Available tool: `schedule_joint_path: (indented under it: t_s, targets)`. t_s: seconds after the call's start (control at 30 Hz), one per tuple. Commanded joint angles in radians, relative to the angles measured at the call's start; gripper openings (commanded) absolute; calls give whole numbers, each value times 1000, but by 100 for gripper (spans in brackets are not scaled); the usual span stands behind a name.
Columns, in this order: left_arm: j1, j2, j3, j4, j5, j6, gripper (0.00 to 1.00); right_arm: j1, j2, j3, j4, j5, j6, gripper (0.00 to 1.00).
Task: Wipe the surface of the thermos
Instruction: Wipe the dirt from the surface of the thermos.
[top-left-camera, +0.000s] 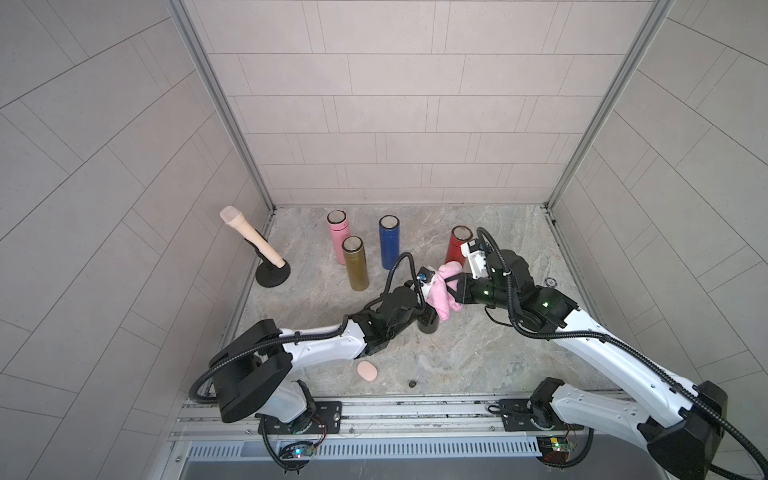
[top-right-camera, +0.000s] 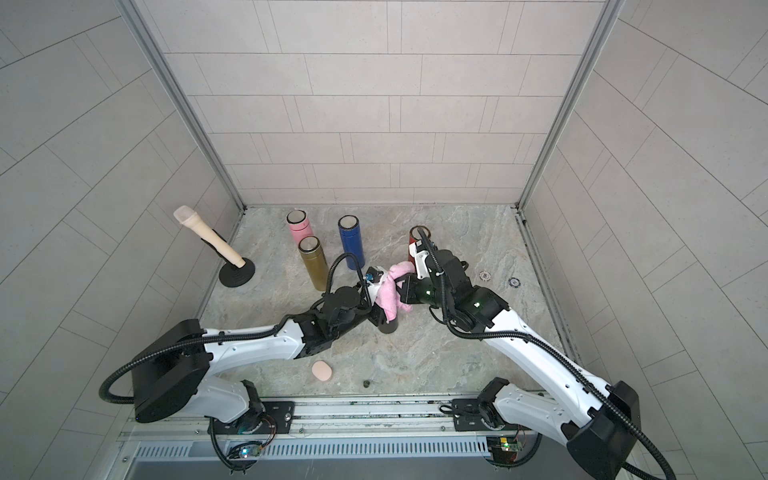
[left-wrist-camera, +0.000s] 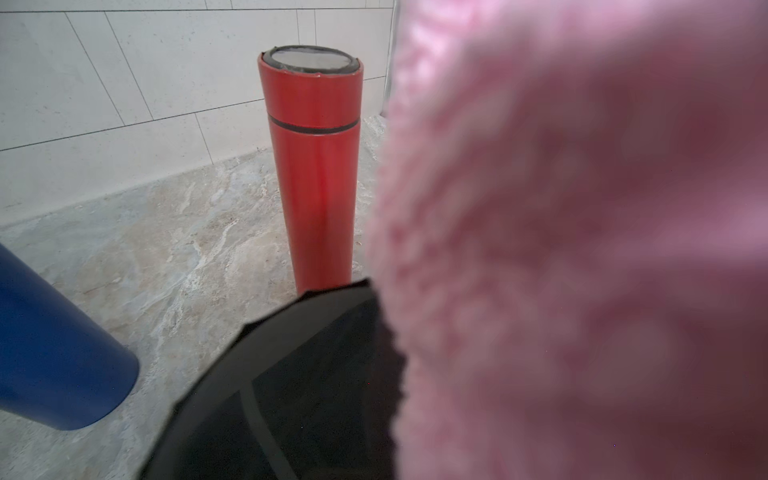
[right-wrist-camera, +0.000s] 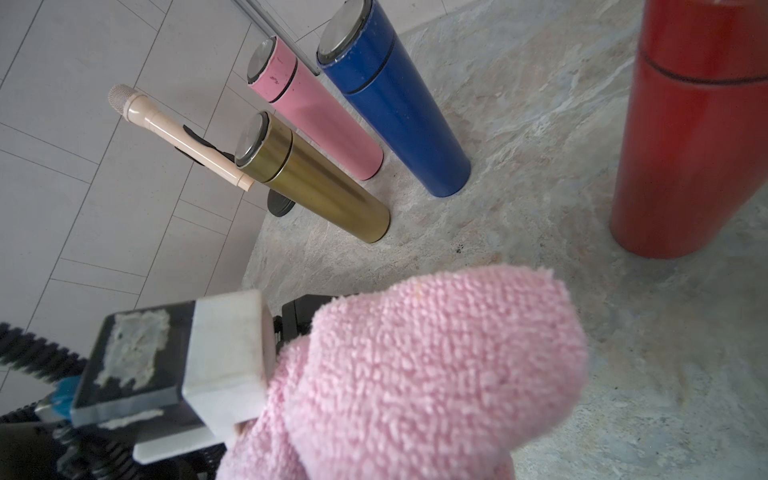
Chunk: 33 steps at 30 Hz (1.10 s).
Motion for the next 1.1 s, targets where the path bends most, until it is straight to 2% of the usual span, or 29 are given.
schedule_joint_path:
  t_s: [0.0, 0.17, 0.3, 0.43, 0.7, 0.87, 1.07]
  targets:
    - [-29, -3, 48, 29, 102, 11, 0, 9, 74, 54, -11, 48, -71, 0]
    - [-29, -3, 49, 23, 86, 15, 0, 12, 134, 60, -2, 71, -104, 0]
    - [-28, -9, 63, -11, 26, 26, 0, 27, 99, 2, -33, 58, -132, 0]
    - [-17, -26, 70, -47, -38, 30, 0, 29, -28, -93, -105, 95, -140, 0]
    - [22, -62, 89, -78, -97, 17, 0, 26, -373, -262, -187, 258, -91, 0]
    - [40, -135, 155, -175, -149, -96, 0, 2, -450, -387, -154, 251, -46, 0]
    - [58, -229, 287, -367, -240, -350, 0, 2, -415, -562, 173, 168, 63, 0]
